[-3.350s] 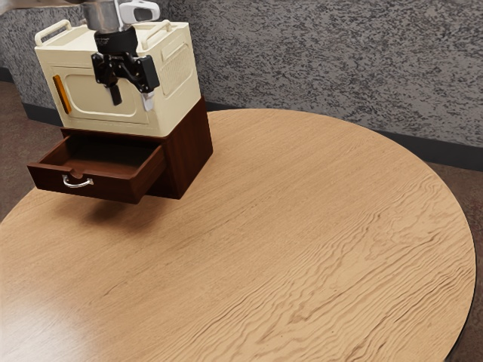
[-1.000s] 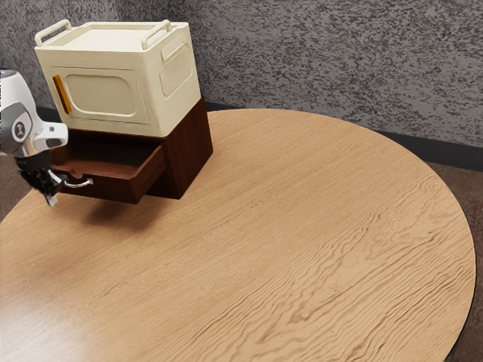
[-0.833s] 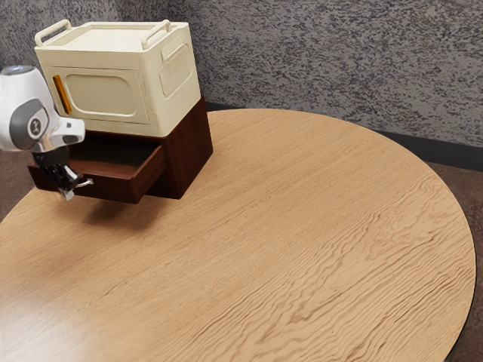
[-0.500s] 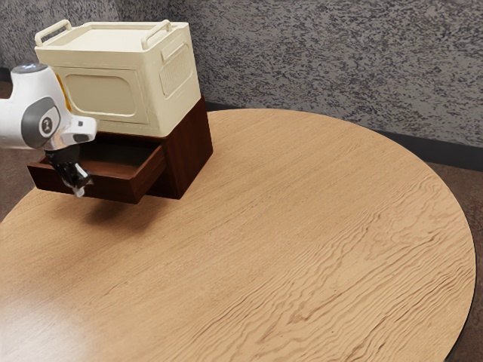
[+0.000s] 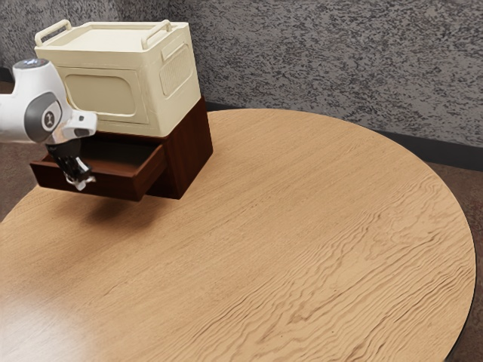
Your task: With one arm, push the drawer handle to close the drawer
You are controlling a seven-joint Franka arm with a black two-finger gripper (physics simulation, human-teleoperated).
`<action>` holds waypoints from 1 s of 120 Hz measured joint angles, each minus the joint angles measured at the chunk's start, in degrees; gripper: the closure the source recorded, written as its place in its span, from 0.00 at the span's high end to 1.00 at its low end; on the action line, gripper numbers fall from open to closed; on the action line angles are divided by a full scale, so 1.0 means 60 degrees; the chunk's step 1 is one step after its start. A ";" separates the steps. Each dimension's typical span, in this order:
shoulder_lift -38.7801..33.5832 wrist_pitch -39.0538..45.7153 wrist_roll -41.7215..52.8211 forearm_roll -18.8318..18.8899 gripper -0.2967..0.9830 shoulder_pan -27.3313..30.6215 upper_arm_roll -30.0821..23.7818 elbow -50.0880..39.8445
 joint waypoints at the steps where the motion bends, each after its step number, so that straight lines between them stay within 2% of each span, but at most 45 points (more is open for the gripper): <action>1: 0.0020 -0.0001 0.0006 -0.0001 0.15 0.0000 0.0000 0.0022; 120: 0.1788 0.0038 0.0412 -0.0328 0.15 0.0087 0.0005 0.2297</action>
